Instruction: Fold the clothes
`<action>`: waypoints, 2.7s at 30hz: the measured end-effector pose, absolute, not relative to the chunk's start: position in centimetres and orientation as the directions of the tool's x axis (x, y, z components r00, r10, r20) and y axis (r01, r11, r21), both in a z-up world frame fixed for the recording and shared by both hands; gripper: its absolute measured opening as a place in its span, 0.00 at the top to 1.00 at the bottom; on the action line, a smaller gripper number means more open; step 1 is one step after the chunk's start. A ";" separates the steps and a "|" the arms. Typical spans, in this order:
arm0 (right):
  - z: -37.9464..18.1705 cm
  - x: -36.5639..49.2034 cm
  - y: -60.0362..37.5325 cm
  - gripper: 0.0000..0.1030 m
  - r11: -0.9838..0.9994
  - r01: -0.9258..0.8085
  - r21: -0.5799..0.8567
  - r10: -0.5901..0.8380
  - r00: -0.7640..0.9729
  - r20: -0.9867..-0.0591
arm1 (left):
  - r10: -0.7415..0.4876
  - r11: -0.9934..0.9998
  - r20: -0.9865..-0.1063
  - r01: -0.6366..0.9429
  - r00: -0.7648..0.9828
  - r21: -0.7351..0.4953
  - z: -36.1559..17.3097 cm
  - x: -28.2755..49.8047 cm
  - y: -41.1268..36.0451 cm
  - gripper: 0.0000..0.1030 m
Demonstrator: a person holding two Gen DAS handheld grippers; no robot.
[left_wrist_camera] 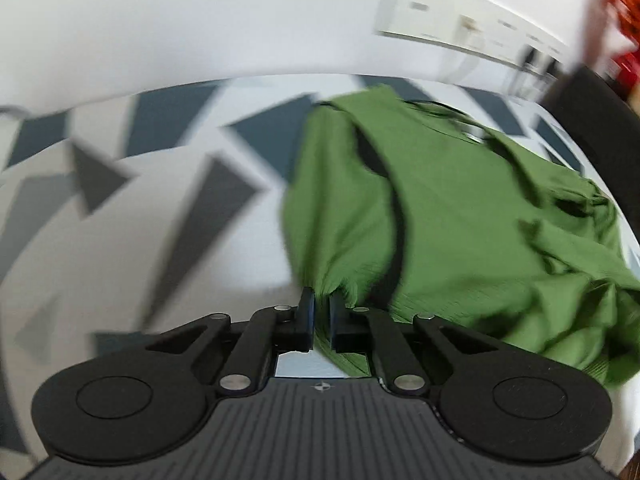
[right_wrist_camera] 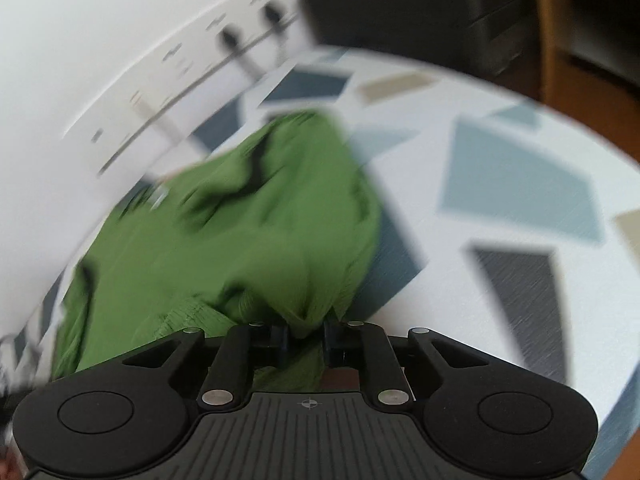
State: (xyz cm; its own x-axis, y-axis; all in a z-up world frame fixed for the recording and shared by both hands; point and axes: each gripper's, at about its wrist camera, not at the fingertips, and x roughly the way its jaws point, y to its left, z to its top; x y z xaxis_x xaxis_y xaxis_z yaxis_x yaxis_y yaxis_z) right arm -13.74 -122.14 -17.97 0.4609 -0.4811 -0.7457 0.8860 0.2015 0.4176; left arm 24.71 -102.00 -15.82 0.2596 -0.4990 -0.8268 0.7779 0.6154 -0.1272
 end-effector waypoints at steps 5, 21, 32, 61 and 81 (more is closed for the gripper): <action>-17.2 -16.3 -123.2 0.80 0.028 0.916 0.401 -0.609 0.334 -0.720 | -0.434 0.682 -0.809 0.731 0.397 -0.006 -15.2 26.3 -98.8 0.93; -18.2 -11.7 -118.2 0.37 0.323 0.895 0.308 -0.430 0.429 -0.794 | -0.401 0.580 -0.872 0.815 0.283 -0.002 -16.4 21.6 -95.4 0.20; -17.7 -12.6 -120.0 0.91 0.276 0.906 0.321 -0.514 0.421 -0.748 | -0.412 0.693 -0.856 0.717 0.311 -0.074 -16.4 21.9 -95.8 0.21; -19.2 -13.9 -118.6 0.79 0.135 0.914 0.383 -0.511 0.396 -0.763 | -0.152 0.701 -0.721 0.588 0.676 0.404 -13.3 30.4 -90.6 0.48; -18.7 -15.9 -116.6 0.88 0.164 0.882 0.442 -0.485 0.463 -0.743 | -0.519 0.338 -0.839 0.941 0.167 -0.021 -16.3 15.0 -95.6 0.92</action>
State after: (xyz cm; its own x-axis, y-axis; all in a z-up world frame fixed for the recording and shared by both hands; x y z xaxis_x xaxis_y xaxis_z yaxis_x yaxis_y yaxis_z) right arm -15.88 -116.58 -18.75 0.4625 -0.4845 -0.7425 0.8818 0.1642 0.4421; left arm 14.97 -95.63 -16.32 0.1670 -0.5186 -0.8385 0.9411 0.3376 -0.0214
